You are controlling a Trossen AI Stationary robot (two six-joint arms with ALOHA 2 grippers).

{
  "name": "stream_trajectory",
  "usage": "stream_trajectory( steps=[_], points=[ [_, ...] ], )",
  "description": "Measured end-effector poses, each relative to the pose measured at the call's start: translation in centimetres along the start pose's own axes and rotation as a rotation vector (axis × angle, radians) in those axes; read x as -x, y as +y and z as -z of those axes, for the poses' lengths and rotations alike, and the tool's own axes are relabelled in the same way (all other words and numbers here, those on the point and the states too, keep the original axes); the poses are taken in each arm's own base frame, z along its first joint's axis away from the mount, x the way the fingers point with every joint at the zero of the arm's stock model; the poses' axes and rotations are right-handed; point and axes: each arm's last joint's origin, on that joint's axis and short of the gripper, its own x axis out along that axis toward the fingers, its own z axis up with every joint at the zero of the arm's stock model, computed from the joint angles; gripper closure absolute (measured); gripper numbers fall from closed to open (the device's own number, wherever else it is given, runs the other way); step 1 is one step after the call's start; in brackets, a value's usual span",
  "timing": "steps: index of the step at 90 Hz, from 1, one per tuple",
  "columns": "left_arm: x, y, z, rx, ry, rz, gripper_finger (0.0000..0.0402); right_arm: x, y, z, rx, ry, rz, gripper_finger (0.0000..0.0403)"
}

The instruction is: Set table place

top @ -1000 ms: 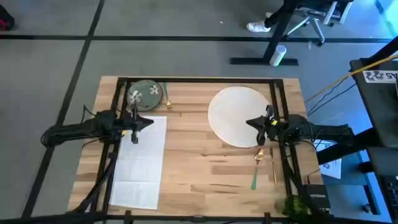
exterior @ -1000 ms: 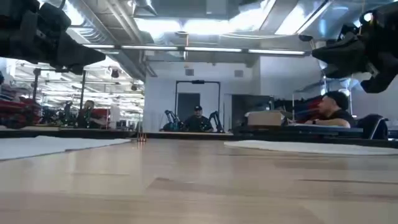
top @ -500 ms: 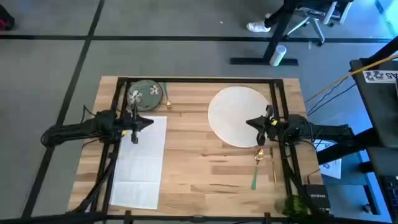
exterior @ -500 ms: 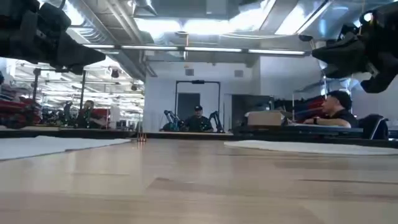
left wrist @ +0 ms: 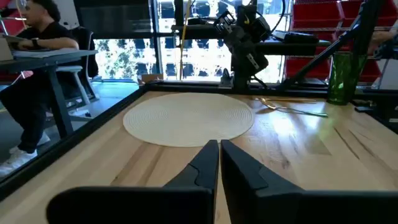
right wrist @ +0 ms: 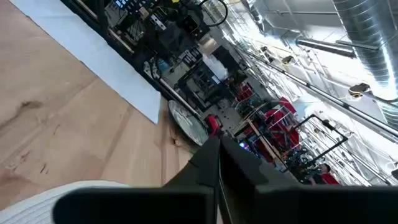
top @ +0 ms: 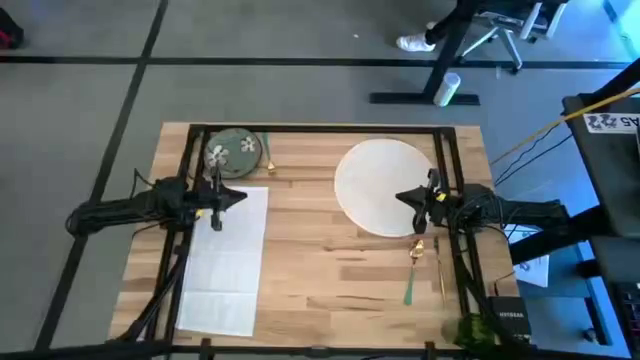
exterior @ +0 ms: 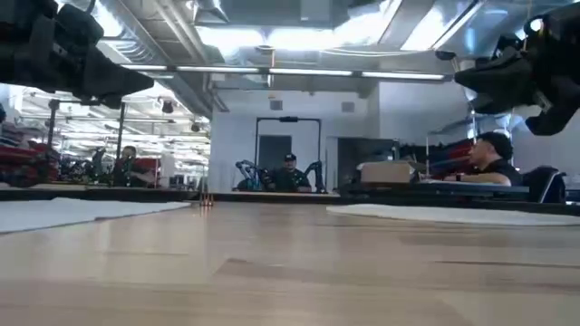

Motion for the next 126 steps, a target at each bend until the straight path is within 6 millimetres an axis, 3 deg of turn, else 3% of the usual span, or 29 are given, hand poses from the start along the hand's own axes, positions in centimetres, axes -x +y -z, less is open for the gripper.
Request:
stream_trajectory(
  steps=[100,126],
  points=[
    [0.00,0.00,-0.03,0.002,-0.003,0.000,0.0402,0.00,-0.01,0.00,0.000,0.000,0.000,0.0403],
    [0.02,0.13,-0.61,0.127,-0.066,-0.038,0.0402,0.00,0.00,0.01,0.000,0.001,0.000,0.0403]
  ],
)
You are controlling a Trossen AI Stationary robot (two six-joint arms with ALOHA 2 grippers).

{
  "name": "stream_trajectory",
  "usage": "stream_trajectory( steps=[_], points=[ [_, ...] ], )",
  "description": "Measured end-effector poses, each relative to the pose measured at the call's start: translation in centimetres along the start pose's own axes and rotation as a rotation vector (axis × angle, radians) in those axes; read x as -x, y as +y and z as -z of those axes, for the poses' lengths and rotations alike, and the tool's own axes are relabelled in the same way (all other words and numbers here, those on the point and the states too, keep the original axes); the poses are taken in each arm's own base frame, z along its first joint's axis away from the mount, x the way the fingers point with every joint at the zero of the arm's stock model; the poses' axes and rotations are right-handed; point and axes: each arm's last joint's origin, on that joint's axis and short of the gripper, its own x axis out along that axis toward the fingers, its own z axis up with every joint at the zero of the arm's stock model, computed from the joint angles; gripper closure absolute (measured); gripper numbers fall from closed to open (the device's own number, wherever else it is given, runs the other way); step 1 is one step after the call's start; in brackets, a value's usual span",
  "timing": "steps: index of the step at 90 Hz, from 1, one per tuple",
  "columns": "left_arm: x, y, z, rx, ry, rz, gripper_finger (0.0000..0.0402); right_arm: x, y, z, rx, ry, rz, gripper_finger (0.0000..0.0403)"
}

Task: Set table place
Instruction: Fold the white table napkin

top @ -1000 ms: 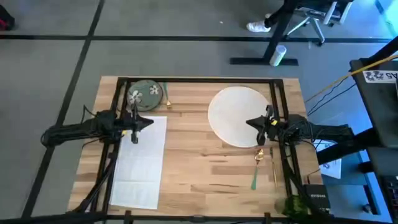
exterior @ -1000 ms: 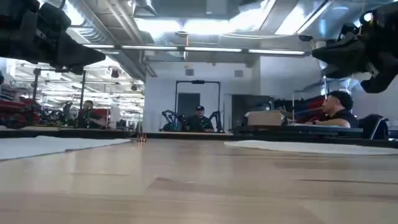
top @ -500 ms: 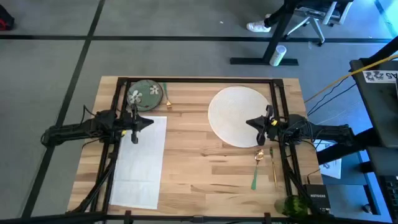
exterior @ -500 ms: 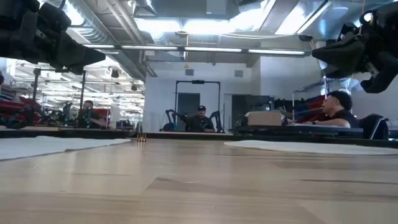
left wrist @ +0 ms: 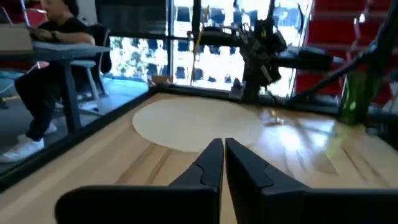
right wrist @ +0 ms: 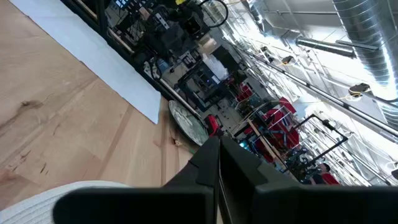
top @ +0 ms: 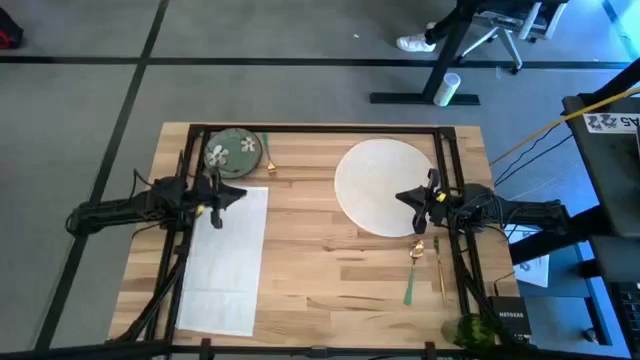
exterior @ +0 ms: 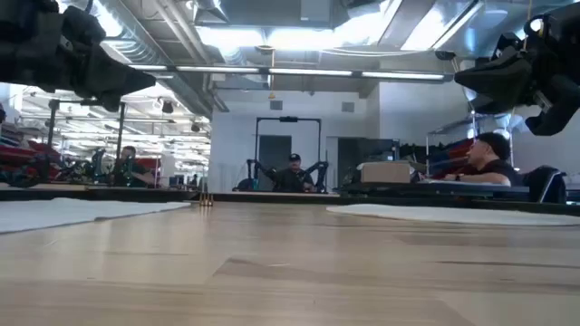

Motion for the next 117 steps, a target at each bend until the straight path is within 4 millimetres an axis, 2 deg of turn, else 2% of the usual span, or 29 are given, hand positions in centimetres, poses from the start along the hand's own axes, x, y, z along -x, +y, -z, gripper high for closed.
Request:
stream_trajectory(
  steps=[9,17,30,48,63,91,117],
  points=[
    [0.0,-0.1,-0.8,0.044,-0.083,0.009,0.0402,0.0,0.0,0.0,0.000,0.000,0.001,0.0403],
    [0.1,-0.2,-1.5,-0.008,-0.155,0.028,0.0402,0.0,0.0,0.0,0.000,0.000,0.001,0.0403],
    [0.0,-0.3,-1.3,-0.061,-0.134,0.081,0.0402,0.0,0.0,0.0,0.000,0.000,0.001,0.0403],
    [-0.7,-0.3,0.1,-0.071,0.121,0.082,0.0402,0.0,0.0,0.0,0.000,0.000,0.000,0.0403],
    [-1.6,-0.8,0.1,-0.061,0.295,0.122,0.0402,0.0,0.0,0.0,0.000,0.000,0.000,0.0403],
    [-4.7,-3.1,-2.8,-0.036,0.554,0.200,0.0402,0.0,0.0,0.0,0.000,0.000,0.000,0.0403],
    [-7.9,-4.9,-6.1,-0.121,0.867,0.216,0.0402,0.0,0.0,0.0,0.000,0.000,0.001,0.0403]
  ],
)
